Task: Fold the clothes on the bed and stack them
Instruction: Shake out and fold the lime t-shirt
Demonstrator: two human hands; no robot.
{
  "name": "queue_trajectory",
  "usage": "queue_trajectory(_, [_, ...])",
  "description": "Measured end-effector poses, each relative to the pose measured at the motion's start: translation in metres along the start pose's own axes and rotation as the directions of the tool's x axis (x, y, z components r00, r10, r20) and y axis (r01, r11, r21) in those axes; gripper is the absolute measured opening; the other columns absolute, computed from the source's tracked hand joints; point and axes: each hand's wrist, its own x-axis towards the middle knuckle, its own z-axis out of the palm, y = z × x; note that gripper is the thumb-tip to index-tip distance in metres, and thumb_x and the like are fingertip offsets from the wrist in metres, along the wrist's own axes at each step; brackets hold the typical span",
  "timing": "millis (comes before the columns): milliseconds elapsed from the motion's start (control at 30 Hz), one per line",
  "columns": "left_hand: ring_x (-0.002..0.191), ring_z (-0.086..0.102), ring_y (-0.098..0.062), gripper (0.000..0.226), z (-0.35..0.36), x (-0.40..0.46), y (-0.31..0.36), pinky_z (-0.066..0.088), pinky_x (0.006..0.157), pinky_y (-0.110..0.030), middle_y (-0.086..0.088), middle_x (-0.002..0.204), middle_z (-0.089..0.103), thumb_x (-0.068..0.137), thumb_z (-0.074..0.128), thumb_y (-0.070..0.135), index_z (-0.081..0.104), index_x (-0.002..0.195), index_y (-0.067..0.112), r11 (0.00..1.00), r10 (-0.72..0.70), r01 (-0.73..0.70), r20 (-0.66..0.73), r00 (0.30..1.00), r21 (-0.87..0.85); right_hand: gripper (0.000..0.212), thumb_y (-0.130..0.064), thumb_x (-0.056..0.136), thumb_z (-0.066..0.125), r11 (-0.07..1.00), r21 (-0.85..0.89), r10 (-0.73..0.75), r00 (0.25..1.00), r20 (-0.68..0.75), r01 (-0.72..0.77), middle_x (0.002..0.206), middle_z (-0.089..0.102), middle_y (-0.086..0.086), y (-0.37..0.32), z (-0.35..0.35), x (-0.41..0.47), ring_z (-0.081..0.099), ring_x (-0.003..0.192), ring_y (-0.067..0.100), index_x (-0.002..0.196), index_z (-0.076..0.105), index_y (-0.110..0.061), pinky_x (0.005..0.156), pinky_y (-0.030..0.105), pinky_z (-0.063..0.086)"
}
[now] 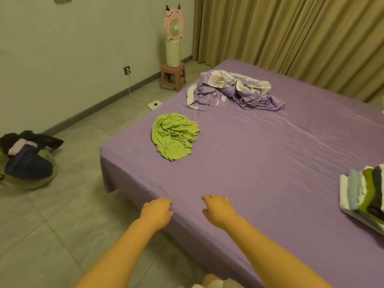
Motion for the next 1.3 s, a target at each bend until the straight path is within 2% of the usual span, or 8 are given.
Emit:
queue_trajectory(133, [0.127,0.046,-0.024,0.043,-0.025,0.022,-0.002,0.037,0.102,-0.036,-0.003,0.142,0.045,0.101,0.038,0.033,0.039,0.142,0.021,1.000,0.000,0.001,0.004,1.000,-0.025,0.046,-0.028,0.100,0.038,1.000,-0.010,-0.017,0.999,-0.029,0.017,0.142,0.042,0.012,-0.003,-0.024,0.029,0.040,0.128,0.031,0.143,0.033,-0.013,0.103,0.040,0.032])
queue_trajectory(467, [0.127,0.045,-0.028,0.042,-0.096,0.118,-0.012,0.036,0.101,-0.035,-0.008,0.140,0.046,0.100,0.037,0.028,0.040,0.141,0.019,0.996,-0.032,0.034,-0.020,0.999,0.087,0.047,-0.031,0.099,0.039,0.995,0.088,-0.045,0.993,-0.106,0.055,0.144,0.041,0.005,0.032,-0.076,0.131,0.040,0.130,0.026,0.144,0.032,-0.018,0.103,0.035,0.035])
queue_trajectory(700, [0.121,0.050,-0.030,0.038,-0.140,0.185,-0.019,0.041,0.096,-0.036,-0.009,0.135,0.051,0.097,0.039,0.027,0.048,0.133,0.017,0.998,-0.043,0.046,-0.070,0.997,0.041,0.046,-0.030,0.099,0.040,0.995,0.079,-0.056,0.992,-0.109,0.064,0.143,0.043,0.006,0.042,-0.122,0.210,0.041,0.129,0.027,0.142,0.035,-0.016,0.102,0.035,0.036])
queue_trajectory(867, [0.120,0.051,-0.030,0.039,-0.157,0.231,-0.036,0.041,0.095,-0.035,-0.009,0.134,0.052,0.097,0.042,0.029,0.048,0.134,0.018,1.000,-0.021,0.022,-0.030,0.999,0.017,0.045,-0.030,0.098,0.039,0.993,0.090,-0.062,0.993,-0.099,0.071,0.141,0.044,0.006,0.037,-0.141,0.260,0.042,0.127,0.027,0.141,0.035,-0.018,0.100,0.034,0.037])
queue_trajectory(1100, [0.123,0.049,-0.029,0.042,-0.194,0.336,-0.087,0.041,0.098,-0.035,-0.008,0.136,0.050,0.098,0.042,0.033,0.045,0.137,0.018,0.997,0.042,-0.047,0.078,0.996,0.068,0.043,-0.029,0.096,0.042,0.986,0.157,0.064,0.998,-0.026,-0.059,0.137,0.047,0.006,0.031,-0.151,0.345,0.043,0.126,0.027,0.136,0.040,-0.015,0.099,0.035,0.038])
queue_trajectory(1300, [0.121,0.049,-0.028,0.041,-0.230,0.465,-0.129,0.043,0.095,-0.033,-0.009,0.132,0.051,0.098,0.043,0.038,0.050,0.133,0.017,0.994,0.106,-0.106,0.022,0.994,-0.007,0.042,-0.035,0.098,0.041,0.938,0.279,0.208,0.978,0.025,-0.207,0.135,0.047,0.006,0.019,-0.159,0.444,0.043,0.125,0.026,0.135,0.041,-0.016,0.096,0.033,0.040])
